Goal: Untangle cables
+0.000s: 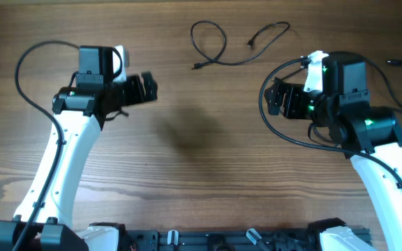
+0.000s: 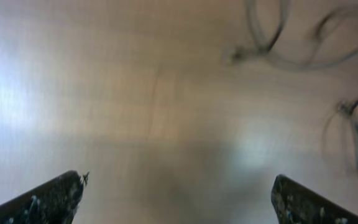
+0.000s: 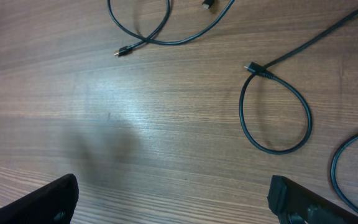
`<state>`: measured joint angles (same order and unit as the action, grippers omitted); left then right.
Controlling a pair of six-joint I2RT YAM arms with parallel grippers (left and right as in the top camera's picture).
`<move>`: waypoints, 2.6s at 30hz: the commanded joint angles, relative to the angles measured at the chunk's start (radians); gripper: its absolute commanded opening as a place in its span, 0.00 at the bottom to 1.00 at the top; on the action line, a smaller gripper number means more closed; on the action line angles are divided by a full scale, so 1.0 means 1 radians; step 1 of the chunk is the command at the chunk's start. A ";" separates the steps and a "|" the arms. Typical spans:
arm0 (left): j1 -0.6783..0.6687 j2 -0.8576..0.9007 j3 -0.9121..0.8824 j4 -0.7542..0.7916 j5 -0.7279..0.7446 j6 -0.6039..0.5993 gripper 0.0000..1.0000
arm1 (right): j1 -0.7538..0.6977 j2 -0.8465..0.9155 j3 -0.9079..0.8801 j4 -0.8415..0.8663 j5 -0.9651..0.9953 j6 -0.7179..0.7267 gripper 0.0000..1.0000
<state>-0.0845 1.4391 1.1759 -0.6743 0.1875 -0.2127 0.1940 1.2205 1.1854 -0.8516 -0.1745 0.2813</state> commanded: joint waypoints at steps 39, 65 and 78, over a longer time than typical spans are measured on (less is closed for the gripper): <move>0.122 -1.127 -1.049 1.015 0.149 0.198 1.00 | 0.003 0.020 -0.001 0.002 0.022 -0.019 1.00; 0.148 -1.433 -1.170 0.602 -0.111 0.092 1.00 | 0.003 0.019 -0.001 0.002 0.022 -0.019 1.00; 0.148 -1.433 -1.170 0.602 -0.111 0.092 1.00 | 0.003 0.020 -0.001 0.002 0.022 -0.019 1.00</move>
<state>0.0593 0.0139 0.0105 -0.0650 0.0937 -0.1108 0.1940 1.2327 1.1851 -0.8524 -0.1741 0.2813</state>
